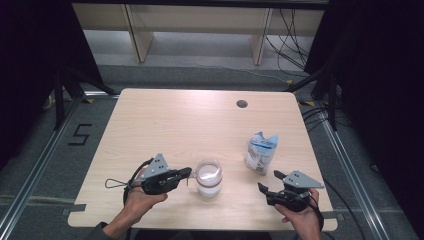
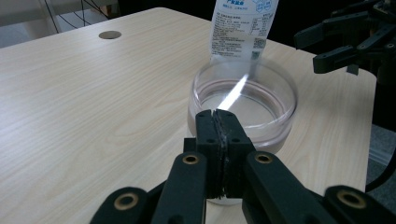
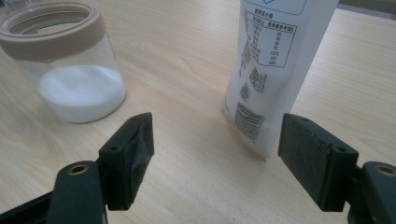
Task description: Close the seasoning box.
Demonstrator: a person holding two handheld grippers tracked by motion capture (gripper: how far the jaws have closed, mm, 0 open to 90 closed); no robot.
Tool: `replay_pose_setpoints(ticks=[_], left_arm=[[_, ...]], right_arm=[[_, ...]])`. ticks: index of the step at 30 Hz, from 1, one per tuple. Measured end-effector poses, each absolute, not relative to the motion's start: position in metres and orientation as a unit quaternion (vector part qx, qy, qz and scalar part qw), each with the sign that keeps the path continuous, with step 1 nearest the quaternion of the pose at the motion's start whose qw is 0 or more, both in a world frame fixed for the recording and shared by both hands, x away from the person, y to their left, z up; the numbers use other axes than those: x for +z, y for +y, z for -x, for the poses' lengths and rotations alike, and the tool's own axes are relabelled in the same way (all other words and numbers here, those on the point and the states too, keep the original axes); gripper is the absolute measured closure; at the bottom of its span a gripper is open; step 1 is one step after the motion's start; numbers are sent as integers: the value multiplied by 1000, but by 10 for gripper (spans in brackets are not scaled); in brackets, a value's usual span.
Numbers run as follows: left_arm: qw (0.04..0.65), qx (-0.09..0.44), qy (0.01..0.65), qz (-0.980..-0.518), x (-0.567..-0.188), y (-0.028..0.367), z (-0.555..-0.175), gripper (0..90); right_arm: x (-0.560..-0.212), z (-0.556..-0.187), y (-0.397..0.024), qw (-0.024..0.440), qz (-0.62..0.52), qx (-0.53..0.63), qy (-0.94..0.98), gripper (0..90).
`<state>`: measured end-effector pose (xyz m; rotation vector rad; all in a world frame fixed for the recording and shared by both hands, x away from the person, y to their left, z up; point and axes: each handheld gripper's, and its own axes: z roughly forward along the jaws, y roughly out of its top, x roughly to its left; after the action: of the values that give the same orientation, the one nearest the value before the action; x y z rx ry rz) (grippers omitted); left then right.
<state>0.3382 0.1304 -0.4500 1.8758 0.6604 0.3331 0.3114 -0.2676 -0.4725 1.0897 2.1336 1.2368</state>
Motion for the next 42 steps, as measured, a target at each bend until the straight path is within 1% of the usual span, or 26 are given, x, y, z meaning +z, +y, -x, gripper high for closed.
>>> replay_pose_setpoints(ticks=[5, 8, 12, 15, 20, 22, 23, 24, 25, 26, 32, 34, 36, 42], left_arm=[[532, 136, 279, -788, -452, 132, -339, 873], [534, 134, 281, -786, -452, 132, -339, 865], [534, 135, 280, -786, -450, 134, -337, 838], [538, 129, 282, -784, -449, 136, -336, 771], [542, 123, 282, -782, -450, 138, -333, 710], [539, 124, 283, -783, -450, 139, -331, 669], [539, 124, 283, -784, -450, 139, -330, 625], [542, 118, 284, -782, -450, 139, -329, 606], [541, 117, 286, -782, -451, 139, -327, 582], [539, 115, 293, -782, -451, 140, -325, 550], [529, 108, 292, -789, -455, 141, -319, 394], [522, 110, 293, -793, -459, 142, -318, 362], [516, 113, 293, -797, -461, 144, -318, 338], [522, 106, 293, -794, -465, 145, -313, 271]], right_arm=[[-472, -311, -268, 221, -398, 446, 771, 279], [-472, -309, -266, 213, -408, 448, 767, 279], [-472, -311, -268, 221, -399, 446, 770, 279], [-472, -311, -268, 220, -398, 446, 771, 279], [-472, -311, -267, 217, -397, 448, 771, 278], [-472, -311, -267, 215, -401, 451, 768, 276], [-471, -310, -268, 216, -399, 449, 769, 270], [-471, -309, -267, 212, -404, 449, 768, 266], [-471, -311, -268, 221, -393, 451, 770, 261], [-471, -309, -267, 210, -402, 456, 765, 250], [-469, -310, -266, 214, -402, 475, 753, 166], [-469, -310, -267, 217, -402, 475, 752, 155], [-469, -310, -265, 208, -404, 481, 750, 156], [-469, -307, -260, 196, -402, 479, 755, 157]])
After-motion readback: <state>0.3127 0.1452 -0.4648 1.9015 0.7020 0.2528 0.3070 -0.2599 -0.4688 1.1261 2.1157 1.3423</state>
